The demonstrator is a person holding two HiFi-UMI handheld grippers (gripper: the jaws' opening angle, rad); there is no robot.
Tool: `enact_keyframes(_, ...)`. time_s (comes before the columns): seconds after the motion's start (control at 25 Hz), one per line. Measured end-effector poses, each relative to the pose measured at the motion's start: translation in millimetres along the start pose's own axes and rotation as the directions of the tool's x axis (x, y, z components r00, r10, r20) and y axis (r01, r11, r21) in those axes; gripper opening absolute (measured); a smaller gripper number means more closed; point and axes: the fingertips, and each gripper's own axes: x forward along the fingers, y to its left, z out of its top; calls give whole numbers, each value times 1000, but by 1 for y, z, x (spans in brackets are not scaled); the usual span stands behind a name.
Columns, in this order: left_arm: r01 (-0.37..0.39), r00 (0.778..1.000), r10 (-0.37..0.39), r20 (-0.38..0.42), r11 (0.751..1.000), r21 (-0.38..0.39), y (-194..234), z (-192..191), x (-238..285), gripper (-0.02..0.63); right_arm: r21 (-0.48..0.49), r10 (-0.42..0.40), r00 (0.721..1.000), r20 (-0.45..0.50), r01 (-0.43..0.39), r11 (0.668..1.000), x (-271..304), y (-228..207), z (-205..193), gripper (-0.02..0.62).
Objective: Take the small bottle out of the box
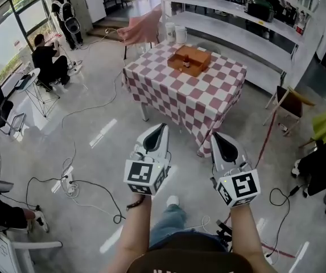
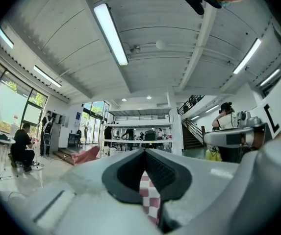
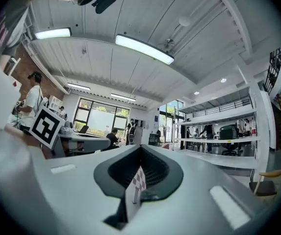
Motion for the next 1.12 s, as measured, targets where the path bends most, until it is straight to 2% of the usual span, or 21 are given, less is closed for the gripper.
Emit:
enact_keyframes(0.28,18,1000,-17,9,998,-54,83,0,97,0,-20,-28,1000,-3,28,999,114,-40,-7,1)
enact_keyframes(0.4,30,999,-29,12,998,-54,105,-2,128,0,-18,-46,999,-1,46,999,151,-57,-9,0)
enact_keyframes(0.6,29,1000,-28,7,998,-62,131,-8,163,1,-17,-43,999,-6,43,999,191,-74,-21,1)
enact_keyframes(1.12,38,999,-38,-14,999,-17,178,-36,252,0,35,-66,998,-23,67,997,279,-141,-63,1)
